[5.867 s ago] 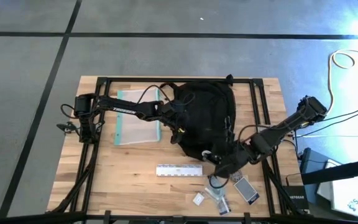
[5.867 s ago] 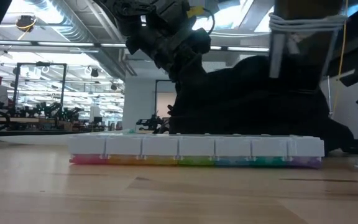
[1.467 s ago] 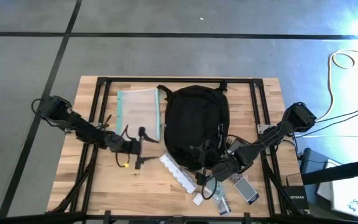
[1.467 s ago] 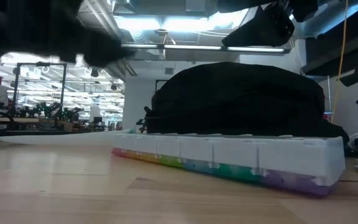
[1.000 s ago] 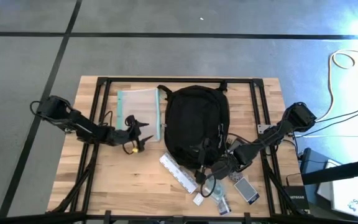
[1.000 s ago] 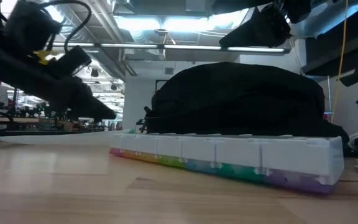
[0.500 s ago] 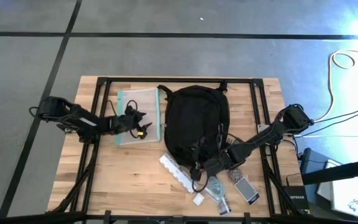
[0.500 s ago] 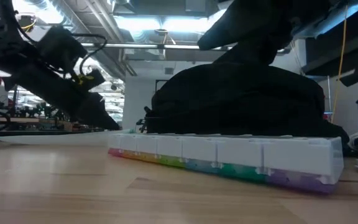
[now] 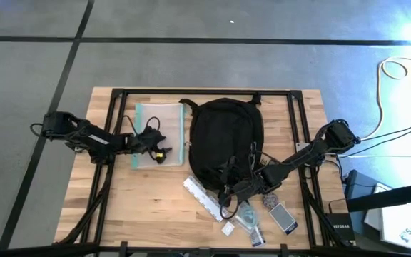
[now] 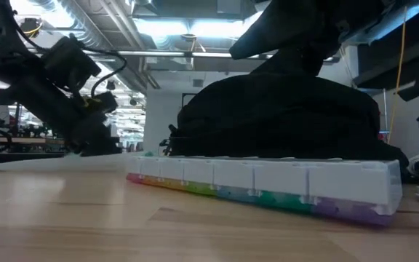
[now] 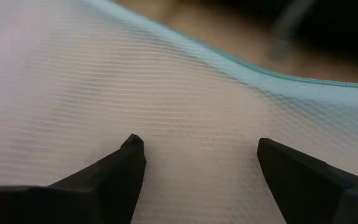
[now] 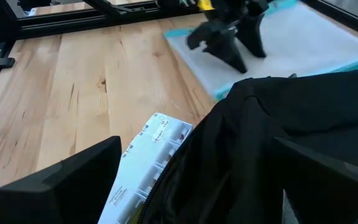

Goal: Unpack backpack
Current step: Open the transparent zipper bag

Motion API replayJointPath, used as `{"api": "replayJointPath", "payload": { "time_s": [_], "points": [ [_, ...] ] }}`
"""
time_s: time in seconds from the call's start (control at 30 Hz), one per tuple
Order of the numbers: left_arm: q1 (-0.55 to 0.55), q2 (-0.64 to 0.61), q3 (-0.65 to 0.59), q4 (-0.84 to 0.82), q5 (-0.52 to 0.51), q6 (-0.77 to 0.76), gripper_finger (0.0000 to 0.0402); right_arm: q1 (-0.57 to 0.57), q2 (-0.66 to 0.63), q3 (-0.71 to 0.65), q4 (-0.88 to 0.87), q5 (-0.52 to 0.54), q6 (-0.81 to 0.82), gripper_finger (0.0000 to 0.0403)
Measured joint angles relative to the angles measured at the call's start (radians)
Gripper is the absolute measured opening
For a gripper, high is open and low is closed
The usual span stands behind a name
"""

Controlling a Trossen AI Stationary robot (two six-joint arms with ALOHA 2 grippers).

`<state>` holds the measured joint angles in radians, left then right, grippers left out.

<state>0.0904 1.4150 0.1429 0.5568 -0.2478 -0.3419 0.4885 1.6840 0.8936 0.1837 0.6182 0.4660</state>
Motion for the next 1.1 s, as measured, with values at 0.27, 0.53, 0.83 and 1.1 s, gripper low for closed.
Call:
{"api": "replayJointPath", "payload": {
  "time_s": [0.27, 0.53, 0.83, 1.1],
  "points": [
    [-0.175, -0.007, 0.002, 0.009, 0.3, -0.092, 0.0289, 0.0, 0.0, 0.0, 0.0, -0.001, 0.0, 0.039],
    [-0.254, -0.087, -0.005, -0.011, 0.436, -0.195, 0.0289, 0.0, 0.0, 0.0, 0.0, -0.001, 0.0, 0.039],
    [-0.263, -0.229, -0.007, -0.065, 0.746, -0.272, 0.0289, 0.0, 0.0, 0.0, 0.0, -0.001, 0.0, 0.039],
    [-0.263, -0.305, -0.006, -0.044, 0.706, -0.252, 0.0289, 0.0, 0.0, 0.0, 0.001, -0.001, 0.0, 0.039]
  ]
}}
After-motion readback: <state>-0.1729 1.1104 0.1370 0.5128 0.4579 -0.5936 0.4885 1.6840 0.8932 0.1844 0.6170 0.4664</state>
